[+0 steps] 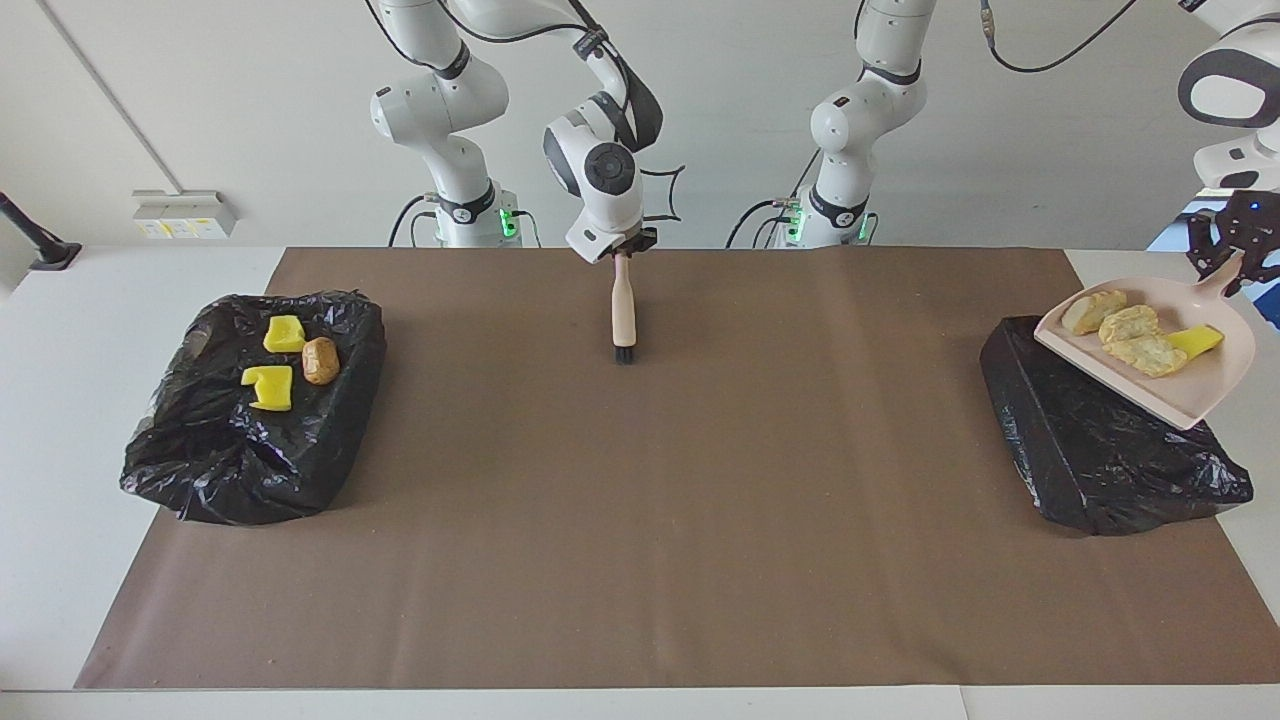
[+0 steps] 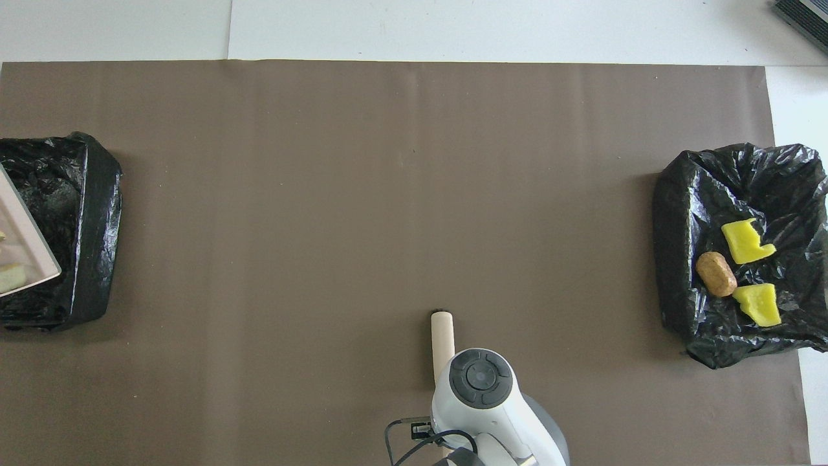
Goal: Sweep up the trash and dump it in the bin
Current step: 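Tip the dustpan into the bin with the left gripper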
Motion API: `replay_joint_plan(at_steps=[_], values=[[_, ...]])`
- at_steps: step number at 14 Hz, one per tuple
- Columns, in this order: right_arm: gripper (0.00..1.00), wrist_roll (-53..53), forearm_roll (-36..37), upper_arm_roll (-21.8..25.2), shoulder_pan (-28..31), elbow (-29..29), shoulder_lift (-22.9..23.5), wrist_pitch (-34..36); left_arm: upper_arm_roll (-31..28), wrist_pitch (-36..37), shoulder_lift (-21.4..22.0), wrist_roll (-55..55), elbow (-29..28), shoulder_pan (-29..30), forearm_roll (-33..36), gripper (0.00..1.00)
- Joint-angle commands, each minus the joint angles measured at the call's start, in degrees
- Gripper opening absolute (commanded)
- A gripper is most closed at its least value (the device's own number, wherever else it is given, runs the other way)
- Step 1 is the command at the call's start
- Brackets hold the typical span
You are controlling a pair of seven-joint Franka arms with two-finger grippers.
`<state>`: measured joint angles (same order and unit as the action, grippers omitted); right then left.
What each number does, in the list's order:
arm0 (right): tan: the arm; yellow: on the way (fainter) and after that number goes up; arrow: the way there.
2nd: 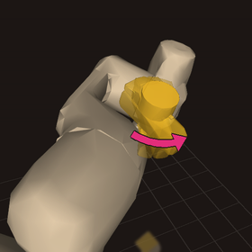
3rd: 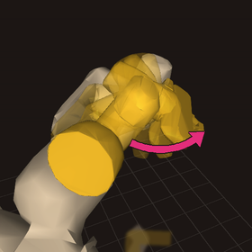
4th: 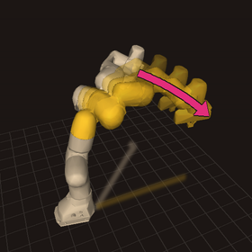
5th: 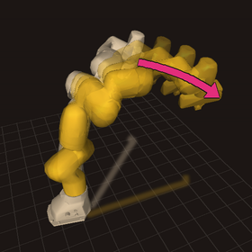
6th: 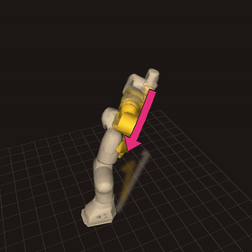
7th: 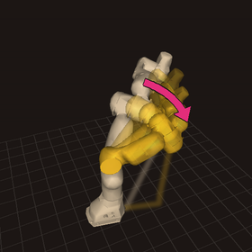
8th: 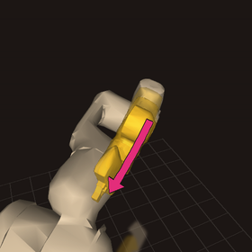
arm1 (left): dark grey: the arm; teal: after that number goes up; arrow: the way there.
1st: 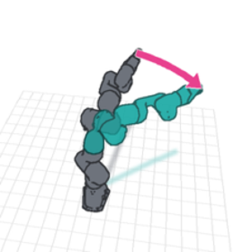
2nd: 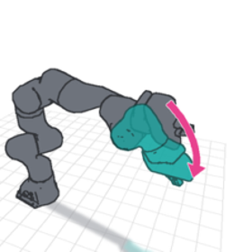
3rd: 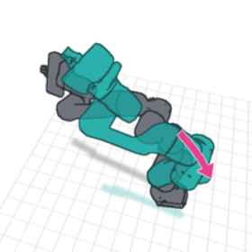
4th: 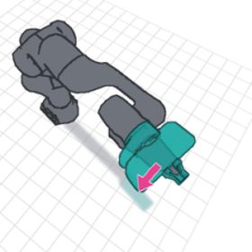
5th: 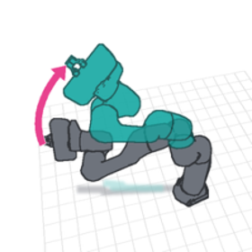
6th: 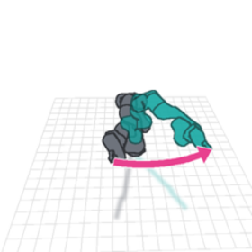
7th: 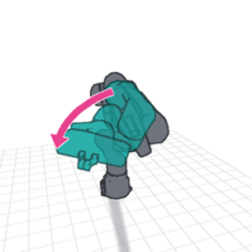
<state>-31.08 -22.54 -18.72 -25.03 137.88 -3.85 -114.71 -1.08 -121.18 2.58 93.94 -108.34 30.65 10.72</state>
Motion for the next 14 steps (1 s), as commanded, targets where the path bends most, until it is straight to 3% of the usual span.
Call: replay_joint_plan(at_steps=[1, 6, 10, 14], values=[[1.0, 0.7, -0.8, 0.0, 1.8, -2.1, 0.6, -0.6, 0.3, -1.5, -2.7, -0.1, 4.0, 0.2, 9.5, 0.0], [1.0, 0.6, 0.4, 0.3, 6.3, -10.1, 0.1, 4.0, 0.4, -5.3, -3.4, -0.7, 4.6, -1.8, 26.7, 0.0], [1.0, 0.7, 9.4, 0.3, 11.8, -20.7, -0.1, 12.6, 0.4, -5.2, -3.0, -5.1, 5.6, -4.8, 35.0, 0.0], [1.0, 1.1, 13.0, 0.3, 17.3, -26.8, -0.1, 13.8, 0.8, -4.3, -2.2, -5.2, 5.8, -5.5, 41.5, 0.0]])
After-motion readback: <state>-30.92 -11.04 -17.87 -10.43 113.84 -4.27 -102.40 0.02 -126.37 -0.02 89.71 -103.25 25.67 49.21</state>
